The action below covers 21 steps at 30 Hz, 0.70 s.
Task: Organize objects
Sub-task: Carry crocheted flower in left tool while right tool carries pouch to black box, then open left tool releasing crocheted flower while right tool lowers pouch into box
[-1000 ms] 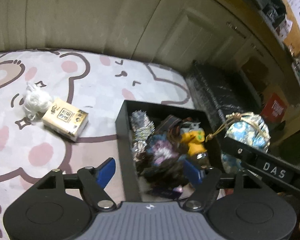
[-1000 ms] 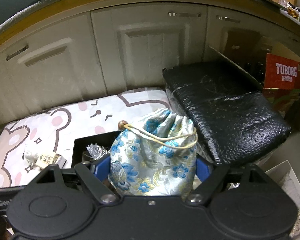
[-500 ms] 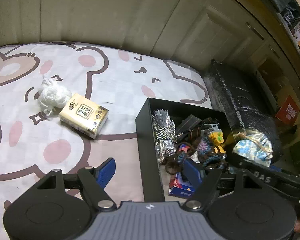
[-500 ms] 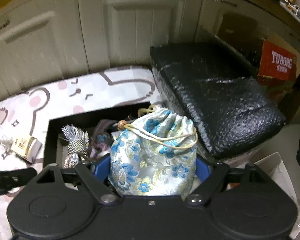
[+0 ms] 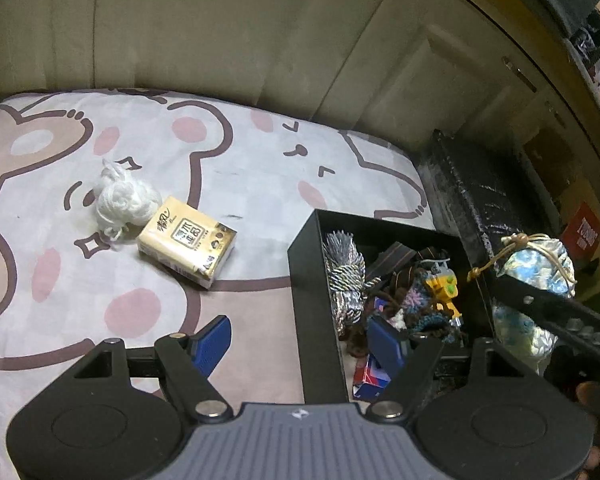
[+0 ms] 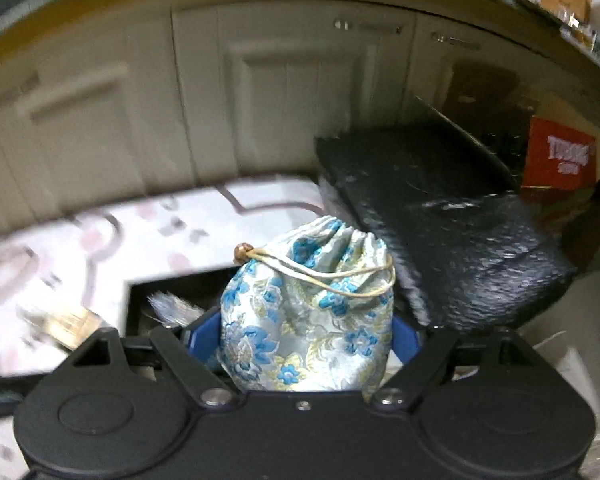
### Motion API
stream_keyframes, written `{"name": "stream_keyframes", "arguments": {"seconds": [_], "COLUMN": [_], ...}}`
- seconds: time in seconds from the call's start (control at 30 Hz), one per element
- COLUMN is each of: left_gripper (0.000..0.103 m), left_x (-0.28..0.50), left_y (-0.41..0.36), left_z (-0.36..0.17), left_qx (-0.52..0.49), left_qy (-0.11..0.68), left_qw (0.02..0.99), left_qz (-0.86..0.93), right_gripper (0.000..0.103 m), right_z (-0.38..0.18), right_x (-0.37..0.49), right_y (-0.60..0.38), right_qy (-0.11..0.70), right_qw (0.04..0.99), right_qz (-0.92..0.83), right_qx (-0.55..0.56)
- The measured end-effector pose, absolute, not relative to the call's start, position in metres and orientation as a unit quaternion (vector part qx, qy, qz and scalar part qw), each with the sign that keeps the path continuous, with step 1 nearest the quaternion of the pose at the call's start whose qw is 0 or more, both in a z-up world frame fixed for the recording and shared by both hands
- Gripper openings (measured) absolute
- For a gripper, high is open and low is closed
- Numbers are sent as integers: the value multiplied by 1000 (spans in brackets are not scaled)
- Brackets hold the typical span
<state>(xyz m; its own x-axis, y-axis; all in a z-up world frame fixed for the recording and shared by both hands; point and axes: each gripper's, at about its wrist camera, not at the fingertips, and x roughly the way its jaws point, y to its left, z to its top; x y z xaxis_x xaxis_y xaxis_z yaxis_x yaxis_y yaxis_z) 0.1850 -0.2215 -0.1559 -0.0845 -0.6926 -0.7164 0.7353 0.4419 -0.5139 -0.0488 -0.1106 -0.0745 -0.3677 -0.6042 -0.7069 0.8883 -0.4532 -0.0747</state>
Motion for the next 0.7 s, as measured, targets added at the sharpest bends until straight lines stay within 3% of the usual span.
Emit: {"name": "stream_keyframes", "arguments": {"seconds": [0.23,0.7], "left_gripper": [75,75], "left_x": [192,217], "left_y": [-217,-206], "left_z": [-153,-156], "left_qx": [14,8], "left_qy": [510,514], "left_qw": [680,693], "left_qz": [-527,-505], "right_gripper": [85,86], "right_z": [-96,-128], "right_x": [-42,-16], "right_y": [-118,-137], "right_qy": [211,273], "right_qw": [512,511], "right_qz": [-726,-714], "right_qx": [407,392]}}
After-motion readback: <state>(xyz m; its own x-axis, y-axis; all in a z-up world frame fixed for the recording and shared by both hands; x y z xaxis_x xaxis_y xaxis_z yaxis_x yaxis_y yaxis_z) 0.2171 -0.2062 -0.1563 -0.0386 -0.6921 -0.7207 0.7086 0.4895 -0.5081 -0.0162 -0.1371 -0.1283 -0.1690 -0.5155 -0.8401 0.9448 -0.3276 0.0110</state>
